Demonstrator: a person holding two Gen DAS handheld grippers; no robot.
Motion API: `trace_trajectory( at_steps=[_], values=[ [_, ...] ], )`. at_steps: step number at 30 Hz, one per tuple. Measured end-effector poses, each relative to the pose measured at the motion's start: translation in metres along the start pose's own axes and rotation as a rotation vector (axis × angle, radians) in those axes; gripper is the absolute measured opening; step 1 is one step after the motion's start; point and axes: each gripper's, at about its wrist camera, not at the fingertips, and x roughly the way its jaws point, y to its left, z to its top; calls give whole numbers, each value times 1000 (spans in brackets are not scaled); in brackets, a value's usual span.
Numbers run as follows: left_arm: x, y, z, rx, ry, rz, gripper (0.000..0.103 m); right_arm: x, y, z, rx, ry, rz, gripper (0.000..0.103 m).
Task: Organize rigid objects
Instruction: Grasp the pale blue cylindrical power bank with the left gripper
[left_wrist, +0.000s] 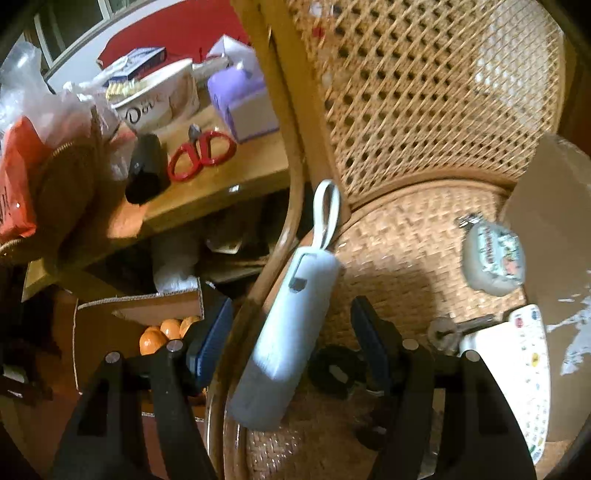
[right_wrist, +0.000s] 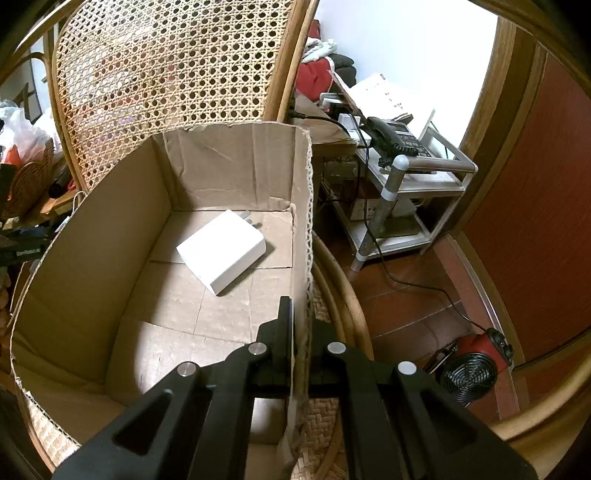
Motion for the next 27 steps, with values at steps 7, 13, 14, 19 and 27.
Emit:
trace_trajectory(
  at_steps=[7,13,14,19,27],
  values=[
    [11,5,4,-11,8,11,75,0,0,0,1,0,-1,6],
    [13,6,3,-23,12,-2,84,0,0,0,1,0,-1,6],
    [13,6,2,-26,15,-7,82,0,0,0,1,0,-1,6],
    [9,-3,2,15,18,-27,36,0,1,0,1,0,-1,6],
    [-10,-13,5,3,-10,-100,31,0,0,0,2,1,-1,6]
  ],
)
